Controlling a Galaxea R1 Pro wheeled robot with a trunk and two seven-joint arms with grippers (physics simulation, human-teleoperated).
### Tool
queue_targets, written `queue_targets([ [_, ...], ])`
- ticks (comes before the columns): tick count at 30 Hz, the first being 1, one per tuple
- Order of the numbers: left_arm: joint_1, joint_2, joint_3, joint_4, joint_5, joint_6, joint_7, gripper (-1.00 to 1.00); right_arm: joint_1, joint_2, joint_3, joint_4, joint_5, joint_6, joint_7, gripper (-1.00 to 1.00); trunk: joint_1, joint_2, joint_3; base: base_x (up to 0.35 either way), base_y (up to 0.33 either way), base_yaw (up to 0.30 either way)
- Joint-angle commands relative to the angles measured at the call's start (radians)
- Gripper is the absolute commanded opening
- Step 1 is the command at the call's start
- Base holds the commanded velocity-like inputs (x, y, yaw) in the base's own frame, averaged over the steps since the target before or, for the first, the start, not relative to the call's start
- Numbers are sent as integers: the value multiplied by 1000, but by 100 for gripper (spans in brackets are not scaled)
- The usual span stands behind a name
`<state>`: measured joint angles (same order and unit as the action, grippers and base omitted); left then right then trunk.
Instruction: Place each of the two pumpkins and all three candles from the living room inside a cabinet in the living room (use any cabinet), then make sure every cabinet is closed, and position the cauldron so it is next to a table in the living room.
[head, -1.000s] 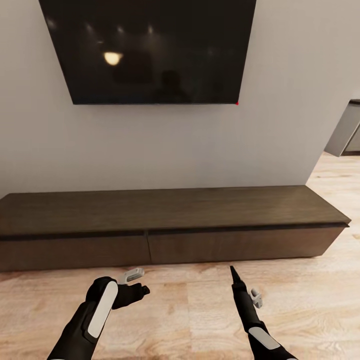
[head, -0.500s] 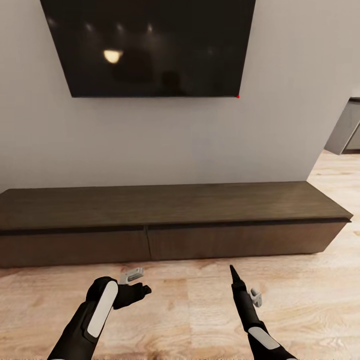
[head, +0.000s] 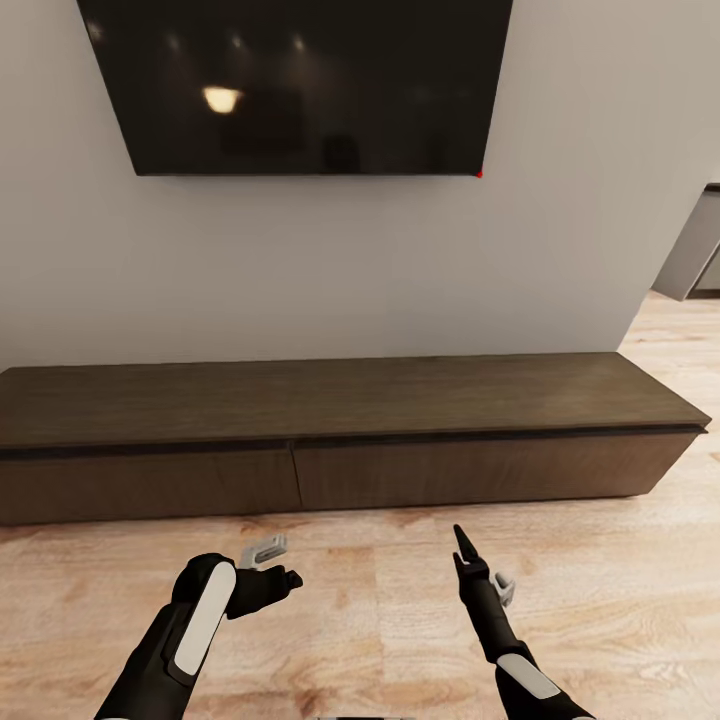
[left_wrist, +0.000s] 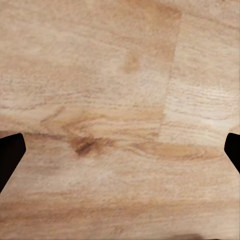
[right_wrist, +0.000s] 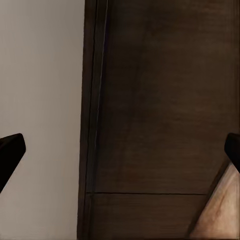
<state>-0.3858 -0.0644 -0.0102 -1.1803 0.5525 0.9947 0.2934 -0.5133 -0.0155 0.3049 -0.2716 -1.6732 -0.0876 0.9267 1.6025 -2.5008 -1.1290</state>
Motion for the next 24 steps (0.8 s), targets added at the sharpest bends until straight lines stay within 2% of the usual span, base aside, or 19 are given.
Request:
queue_targets([
  [1, -1, 0, 0, -1, 10, 2, 10, 100, -1, 0, 9, 1, -4, -9, -1, 100, 0, 0, -1, 0, 0, 0],
  [10, 0, 0, -3, -1, 9, 2, 10, 100, -1, -1, 7, 2, -9, -8, -9, 100, 0, 0, -1, 8, 0, 0],
  [14, 0, 0, -6, -1, 9, 2, 10, 100, -1, 1, 8, 1, -6, -10, -12, 100, 0, 0, -1, 172, 0, 0],
  [19, 0, 0, -7, -1, 9, 2, 10, 100, -1, 2, 8, 1, -6, -13, -49, 100, 0, 0, -1, 60, 0, 0],
  [24, 0, 0, -7, -1, 9, 2, 10, 100, -1, 2, 7, 0, -10, -9, -52, 100, 0, 0, -1, 215, 0, 0],
])
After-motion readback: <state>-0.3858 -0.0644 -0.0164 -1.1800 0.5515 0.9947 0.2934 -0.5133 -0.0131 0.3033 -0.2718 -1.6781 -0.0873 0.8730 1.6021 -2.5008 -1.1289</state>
